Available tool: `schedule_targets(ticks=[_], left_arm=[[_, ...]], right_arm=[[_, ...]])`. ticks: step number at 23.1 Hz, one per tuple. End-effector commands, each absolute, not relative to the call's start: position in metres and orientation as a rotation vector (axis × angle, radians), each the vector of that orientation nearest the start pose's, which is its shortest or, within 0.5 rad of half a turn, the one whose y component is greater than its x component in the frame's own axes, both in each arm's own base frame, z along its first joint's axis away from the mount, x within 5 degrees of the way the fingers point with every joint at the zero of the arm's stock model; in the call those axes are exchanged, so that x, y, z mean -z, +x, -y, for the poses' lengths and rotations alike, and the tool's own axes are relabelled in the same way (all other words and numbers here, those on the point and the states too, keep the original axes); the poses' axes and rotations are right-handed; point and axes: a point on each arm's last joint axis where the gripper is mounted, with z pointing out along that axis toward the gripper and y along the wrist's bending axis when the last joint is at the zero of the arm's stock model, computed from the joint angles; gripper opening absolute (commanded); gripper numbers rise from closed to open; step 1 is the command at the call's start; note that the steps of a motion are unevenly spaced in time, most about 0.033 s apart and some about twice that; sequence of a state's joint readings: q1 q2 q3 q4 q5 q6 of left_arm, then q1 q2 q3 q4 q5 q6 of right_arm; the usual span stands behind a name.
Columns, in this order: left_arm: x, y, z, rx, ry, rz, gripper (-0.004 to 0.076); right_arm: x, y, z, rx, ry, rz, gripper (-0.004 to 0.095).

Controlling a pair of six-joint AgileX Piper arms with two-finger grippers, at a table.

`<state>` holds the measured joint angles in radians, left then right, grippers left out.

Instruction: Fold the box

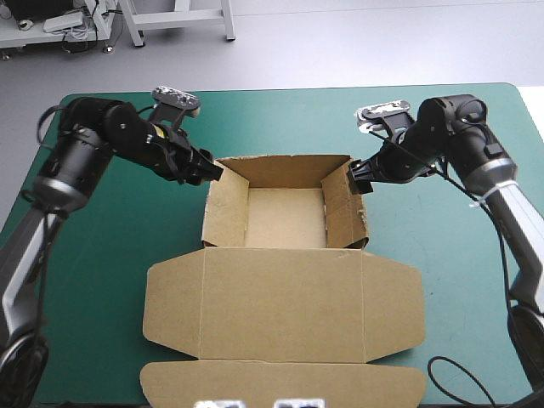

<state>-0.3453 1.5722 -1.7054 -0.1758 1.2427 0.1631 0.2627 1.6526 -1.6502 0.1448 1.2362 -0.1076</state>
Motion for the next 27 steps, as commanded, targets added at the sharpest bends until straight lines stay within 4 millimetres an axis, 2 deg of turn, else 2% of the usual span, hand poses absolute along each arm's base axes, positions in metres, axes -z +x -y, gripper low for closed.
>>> schedule_targets(ticks=[1,5,7,8,9,11,12,15,18,20,23,24,27], left_arm=[[-0.459,0.251,0.108,0.317,0.667,-2.361,0.0307],[-0.486,0.209,0.09,0.245,0.699,-2.231,0.0114],[-0.493,0.191,0.08,0.19,0.706,-2.187,0.0037],[-0.496,0.174,0.068,0.122,0.689,-2.164,-0.0006],[-0.494,0.167,0.063,0.088,0.684,-2.163,-0.0007],[-0.479,0.152,0.053,0.028,0.681,-2.194,-0.0007],[-0.46,0.146,0.05,0.013,0.686,-2.246,-0.0007],[-0.426,0.137,0.048,0.025,0.696,-2.345,-0.0007],[-0.367,0.129,0.044,0.021,0.708,-2.53,-0.0007],[-0.336,0.123,0.042,0.012,0.725,-2.628,-0.0007],[-0.31,0.115,0.039,0.019,0.682,-2.702,-0.0007],[-0.305,0.112,0.038,0.02,0.672,-2.712,-0.0007],[-0.304,0.107,0.037,0.022,0.668,-2.708,-0.0007]], right_arm=[[-0.405,0.305,-0.094,-0.267,-0.499,-2.553,0.0906],[-0.41,0.301,-0.096,-0.31,-0.513,-2.532,0.0906],[-0.409,0.302,-0.097,-0.324,-0.515,-2.532,0.0906],[-0.406,0.304,-0.098,-0.327,-0.514,-2.538,0.0905],[-0.404,0.307,-0.099,-0.327,-0.514,-2.544,0.0905],[-0.394,0.315,-0.101,-0.327,-0.515,-2.574,0.0905],[-0.387,0.319,-0.102,-0.327,-0.515,-2.592,0.0905],[-0.377,0.328,-0.105,-0.348,-0.513,-2.621,0.0906],[-0.35,0.345,-0.113,-0.391,-0.511,-2.696,0.0901],[-0.333,0.354,-0.116,-0.403,-0.514,-2.745,0.0901],[-0.308,0.365,-0.121,-0.426,-0.515,-2.818,0.0896],[-0.298,0.37,-0.123,-0.425,-0.518,-2.846,0.0851],[-0.284,0.376,-0.123,-0.411,-0.523,-2.88,0.0672]])
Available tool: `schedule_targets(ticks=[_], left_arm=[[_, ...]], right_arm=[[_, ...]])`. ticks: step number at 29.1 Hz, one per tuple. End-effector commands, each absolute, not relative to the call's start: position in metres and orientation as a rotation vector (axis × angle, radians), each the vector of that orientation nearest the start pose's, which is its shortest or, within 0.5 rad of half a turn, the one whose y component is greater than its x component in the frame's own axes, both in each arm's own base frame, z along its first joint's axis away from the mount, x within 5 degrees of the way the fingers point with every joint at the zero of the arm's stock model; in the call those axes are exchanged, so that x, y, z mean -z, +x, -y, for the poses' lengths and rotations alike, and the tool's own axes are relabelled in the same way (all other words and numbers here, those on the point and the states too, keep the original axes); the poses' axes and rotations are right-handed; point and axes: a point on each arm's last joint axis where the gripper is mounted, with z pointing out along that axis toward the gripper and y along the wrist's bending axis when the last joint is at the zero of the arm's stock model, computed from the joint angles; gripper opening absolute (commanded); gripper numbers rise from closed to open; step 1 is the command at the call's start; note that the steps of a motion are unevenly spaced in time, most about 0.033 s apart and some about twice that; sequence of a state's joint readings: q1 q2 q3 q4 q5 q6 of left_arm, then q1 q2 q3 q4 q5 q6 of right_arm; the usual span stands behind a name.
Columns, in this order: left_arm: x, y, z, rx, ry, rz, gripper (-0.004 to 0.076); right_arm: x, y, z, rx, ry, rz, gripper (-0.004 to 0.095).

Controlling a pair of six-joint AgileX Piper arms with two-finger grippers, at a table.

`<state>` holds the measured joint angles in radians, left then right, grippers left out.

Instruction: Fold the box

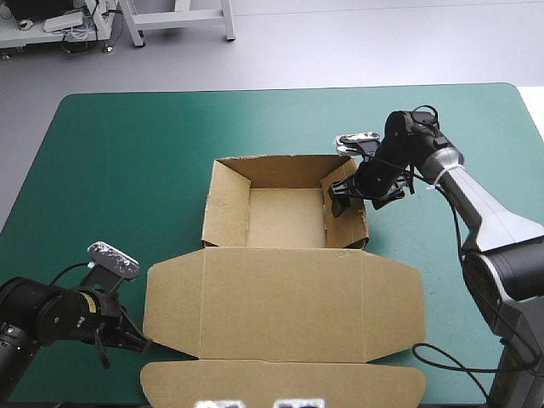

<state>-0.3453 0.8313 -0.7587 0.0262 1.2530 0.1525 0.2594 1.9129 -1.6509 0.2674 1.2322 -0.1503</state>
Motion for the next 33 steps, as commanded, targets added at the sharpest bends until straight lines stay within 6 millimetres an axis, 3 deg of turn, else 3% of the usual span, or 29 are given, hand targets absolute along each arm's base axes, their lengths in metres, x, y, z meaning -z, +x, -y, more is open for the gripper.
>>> schedule_targets(ticks=[1,5,6,7,14,21,26,33], left_arm=[[-0.305,0.106,0.036,0.024,0.657,-2.703,-0.0007],[-0.309,0.099,0.034,0.032,0.635,-2.667,-0.0007],[-0.31,0.098,0.033,0.033,0.634,-2.66,-0.0007],[-0.31,0.097,0.033,0.035,0.632,-2.652,-0.0007],[-0.313,0.092,0.031,0.038,0.626,-2.632,-0.0007],[-0.312,0.091,0.031,0.036,0.629,-2.645,-0.0007],[-0.312,0.091,0.031,0.039,0.624,-2.647,-0.0007],[-0.312,0.091,0.031,0.042,0.622,-2.648,-0.0008]], right_arm=[[-0.28,0.377,-0.123,-0.4,-0.526,-2.891,0.0571],[-0.276,0.379,-0.123,-0.385,-0.529,-2.902,0.0099],[-0.276,0.379,-0.123,-0.391,-0.537,-2.9,0.0012],[-0.277,0.379,-0.123,-0.391,-0.548,-2.894,-0.001],[-0.279,0.381,-0.12,-0.341,-0.598,-2.868,-0.0018],[-0.316,0.397,-0.084,-0.071,-0.512,-2.765,-0.0018],[-0.35,0.409,-0.027,0.131,-0.353,-2.674,-0.0017],[-0.359,0.404,0.08,0.273,0.004,-2.658,-0.0018]])
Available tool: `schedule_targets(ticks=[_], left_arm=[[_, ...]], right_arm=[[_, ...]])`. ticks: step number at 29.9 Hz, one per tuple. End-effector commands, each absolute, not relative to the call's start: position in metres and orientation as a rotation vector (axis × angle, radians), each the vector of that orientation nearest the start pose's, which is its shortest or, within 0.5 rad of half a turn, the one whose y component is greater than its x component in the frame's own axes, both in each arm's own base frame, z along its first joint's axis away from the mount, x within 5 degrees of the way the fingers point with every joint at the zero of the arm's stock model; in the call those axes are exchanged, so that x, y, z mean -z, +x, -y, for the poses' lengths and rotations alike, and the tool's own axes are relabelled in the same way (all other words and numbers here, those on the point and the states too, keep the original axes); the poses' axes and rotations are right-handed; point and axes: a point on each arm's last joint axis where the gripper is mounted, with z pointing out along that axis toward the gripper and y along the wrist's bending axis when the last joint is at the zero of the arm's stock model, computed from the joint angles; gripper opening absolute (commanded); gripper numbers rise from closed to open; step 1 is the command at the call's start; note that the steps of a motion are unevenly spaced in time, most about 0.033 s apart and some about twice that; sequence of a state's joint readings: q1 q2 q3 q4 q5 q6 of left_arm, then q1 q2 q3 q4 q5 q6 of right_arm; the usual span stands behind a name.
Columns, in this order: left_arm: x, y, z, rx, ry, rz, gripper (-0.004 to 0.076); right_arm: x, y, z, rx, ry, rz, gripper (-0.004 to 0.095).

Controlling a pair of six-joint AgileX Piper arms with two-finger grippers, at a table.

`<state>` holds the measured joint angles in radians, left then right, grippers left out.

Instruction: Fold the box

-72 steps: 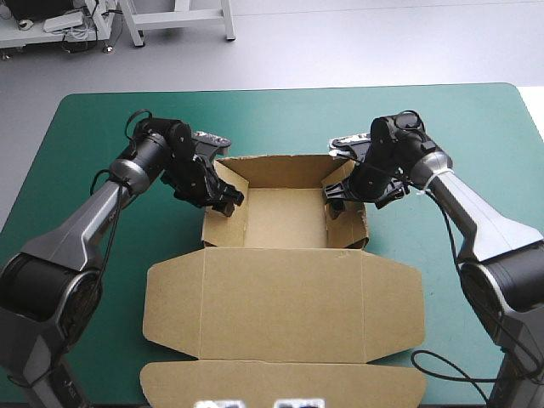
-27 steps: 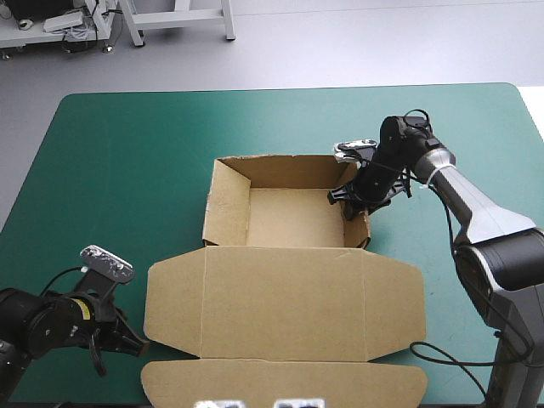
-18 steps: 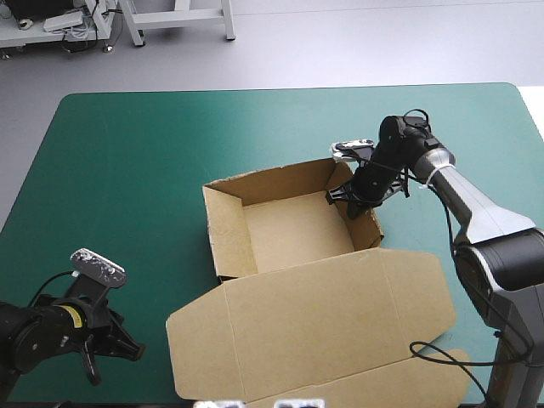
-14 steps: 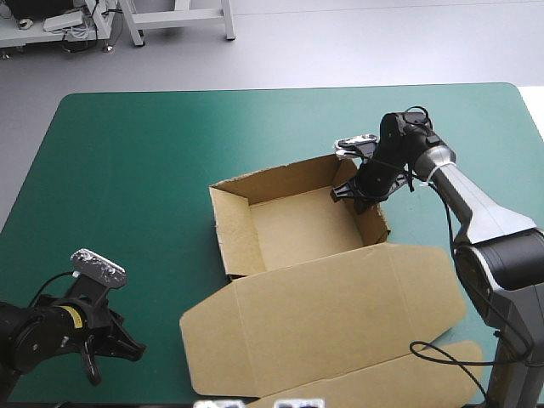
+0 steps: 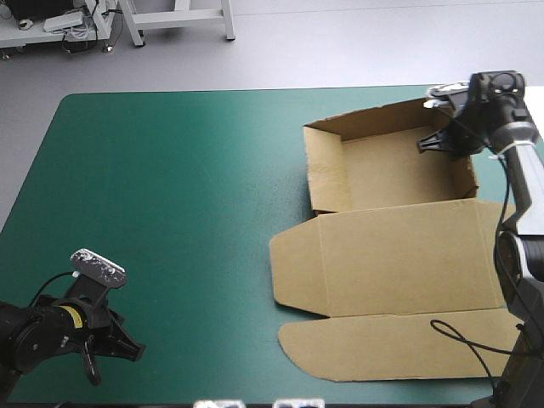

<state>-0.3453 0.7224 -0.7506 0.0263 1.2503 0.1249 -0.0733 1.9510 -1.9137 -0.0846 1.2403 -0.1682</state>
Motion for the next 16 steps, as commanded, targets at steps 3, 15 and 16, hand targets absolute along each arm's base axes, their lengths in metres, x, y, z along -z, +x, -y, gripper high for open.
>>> schedule_targets(ticks=[3,15,16], left_arm=[[-0.312,0.091,0.031,0.043,0.619,-2.648,-0.0008],[-0.313,0.092,0.031,0.044,0.617,-2.639,-0.0008],[-0.313,0.092,0.031,0.044,0.617,-2.639,-0.0008]], right_arm=[[-0.36,0.396,0.123,0.275,0.163,-2.627,-0.0018],[-0.353,0.364,0.213,0.15,0.532,-2.547,-0.0011],[-0.352,0.364,0.214,0.126,0.532,-2.549,0.0001]])
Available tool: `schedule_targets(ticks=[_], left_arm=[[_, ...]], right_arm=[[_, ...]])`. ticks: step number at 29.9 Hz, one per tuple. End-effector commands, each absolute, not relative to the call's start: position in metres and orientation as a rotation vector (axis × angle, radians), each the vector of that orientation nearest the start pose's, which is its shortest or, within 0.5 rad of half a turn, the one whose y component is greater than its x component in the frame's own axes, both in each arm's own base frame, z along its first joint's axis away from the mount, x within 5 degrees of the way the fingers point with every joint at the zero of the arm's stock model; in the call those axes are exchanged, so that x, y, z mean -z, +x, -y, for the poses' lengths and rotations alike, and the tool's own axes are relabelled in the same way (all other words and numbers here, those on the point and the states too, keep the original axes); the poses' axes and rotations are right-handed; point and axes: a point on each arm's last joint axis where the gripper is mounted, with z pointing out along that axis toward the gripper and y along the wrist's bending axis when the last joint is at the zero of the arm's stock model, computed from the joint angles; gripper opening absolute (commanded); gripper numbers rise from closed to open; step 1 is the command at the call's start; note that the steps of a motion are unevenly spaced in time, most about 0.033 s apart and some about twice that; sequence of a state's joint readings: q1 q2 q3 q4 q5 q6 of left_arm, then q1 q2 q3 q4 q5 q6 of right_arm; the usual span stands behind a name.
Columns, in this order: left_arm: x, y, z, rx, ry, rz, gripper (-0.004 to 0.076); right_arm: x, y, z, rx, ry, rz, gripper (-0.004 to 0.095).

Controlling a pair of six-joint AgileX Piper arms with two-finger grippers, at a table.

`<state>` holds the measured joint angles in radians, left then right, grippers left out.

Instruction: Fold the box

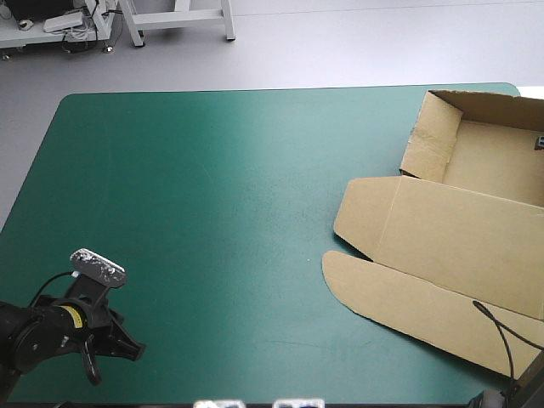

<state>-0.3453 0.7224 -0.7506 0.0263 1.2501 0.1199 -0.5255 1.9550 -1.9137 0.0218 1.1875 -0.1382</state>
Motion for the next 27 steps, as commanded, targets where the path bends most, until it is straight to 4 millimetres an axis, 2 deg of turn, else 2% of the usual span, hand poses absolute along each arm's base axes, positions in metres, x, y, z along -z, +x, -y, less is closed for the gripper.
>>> schedule_targets(ticks=[1,4,9,13,15,21,27], left_arm=[[-0.313,0.092,0.031,0.044,0.617,-2.639,-0.0008],[-0.313,0.091,0.031,0.044,0.618,-2.641,-0.0008],[-0.313,0.091,0.031,0.042,0.626,-2.638,-0.0008],[-0.313,0.091,0.031,0.042,0.626,-2.638,-0.0008],[-0.313,0.091,0.031,0.042,0.626,-2.638,-0.0008],[-0.312,0.091,0.031,0.042,0.627,-2.643,-0.0008],[-0.312,0.091,0.031,0.041,0.627,-2.645,-0.0008]], right_arm=[[-0.352,0.364,0.213,0.112,0.523,-2.554,0.0018],[-0.352,0.364,0.212,0.102,0.491,-2.559,0.014],[-0.352,0.365,0.212,0.093,0.489,-2.554,0.054],[-0.352,0.365,0.212,0.095,0.492,-2.552,0.0781],[-0.352,0.365,0.213,0.106,0.491,-2.548,0.0817],[-0.356,0.364,0.214,0.135,0.487,-2.542,0.0817],[-0.382,0.357,0.205,0.077,0.486,-2.523,0.0816]])
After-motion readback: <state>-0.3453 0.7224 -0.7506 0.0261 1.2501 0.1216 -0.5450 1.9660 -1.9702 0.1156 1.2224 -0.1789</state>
